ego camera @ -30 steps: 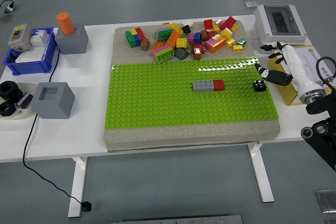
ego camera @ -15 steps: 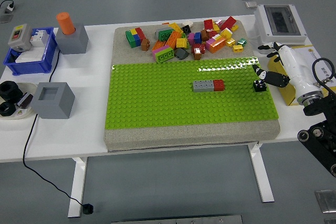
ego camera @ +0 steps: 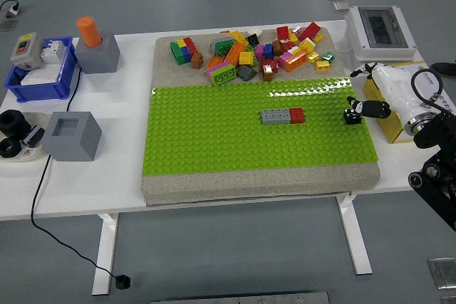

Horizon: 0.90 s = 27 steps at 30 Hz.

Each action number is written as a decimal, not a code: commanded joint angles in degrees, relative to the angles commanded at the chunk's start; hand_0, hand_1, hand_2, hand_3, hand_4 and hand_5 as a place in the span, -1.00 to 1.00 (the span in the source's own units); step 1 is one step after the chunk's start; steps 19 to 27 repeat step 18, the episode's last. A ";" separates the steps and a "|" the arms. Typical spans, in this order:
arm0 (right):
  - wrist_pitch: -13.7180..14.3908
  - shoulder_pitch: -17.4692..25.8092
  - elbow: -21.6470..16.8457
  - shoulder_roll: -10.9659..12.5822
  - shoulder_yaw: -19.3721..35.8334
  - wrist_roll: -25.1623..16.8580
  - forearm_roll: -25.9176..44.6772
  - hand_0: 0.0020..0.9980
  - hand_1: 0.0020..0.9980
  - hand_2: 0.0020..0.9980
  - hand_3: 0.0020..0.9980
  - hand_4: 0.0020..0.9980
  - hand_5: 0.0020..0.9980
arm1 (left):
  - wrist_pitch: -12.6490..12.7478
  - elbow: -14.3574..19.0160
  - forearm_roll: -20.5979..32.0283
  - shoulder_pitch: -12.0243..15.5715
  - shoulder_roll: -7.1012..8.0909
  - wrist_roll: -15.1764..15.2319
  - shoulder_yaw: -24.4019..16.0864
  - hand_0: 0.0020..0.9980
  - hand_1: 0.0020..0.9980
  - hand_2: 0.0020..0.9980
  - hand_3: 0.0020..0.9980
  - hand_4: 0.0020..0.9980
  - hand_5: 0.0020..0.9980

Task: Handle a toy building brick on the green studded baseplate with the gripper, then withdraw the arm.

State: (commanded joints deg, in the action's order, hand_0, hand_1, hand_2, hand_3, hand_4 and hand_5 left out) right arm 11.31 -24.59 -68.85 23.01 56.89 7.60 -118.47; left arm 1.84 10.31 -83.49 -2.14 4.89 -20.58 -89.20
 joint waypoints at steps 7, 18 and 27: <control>-4.22 -3.43 1.24 1.89 -3.73 3.92 -2.52 0.31 0.51 0.70 0.46 0.44 -0.62 | -0.04 0.00 0.22 -0.13 0.16 0.04 0.08 0.55 0.52 0.40 0.16 1.00 0.62; -10.63 -10.51 7.22 1.24 -11.79 7.95 -4.11 0.39 0.59 0.77 0.54 0.42 -0.65 | -0.24 0.00 -0.83 -0.21 0.38 0.06 -0.63 0.55 0.52 0.40 0.16 1.00 0.61; -10.63 -10.51 7.22 1.24 -11.79 7.95 -4.11 0.39 0.59 0.77 0.54 0.42 -0.65 | -0.24 0.00 -0.83 -0.21 0.38 0.06 -0.63 0.55 0.52 0.40 0.16 1.00 0.61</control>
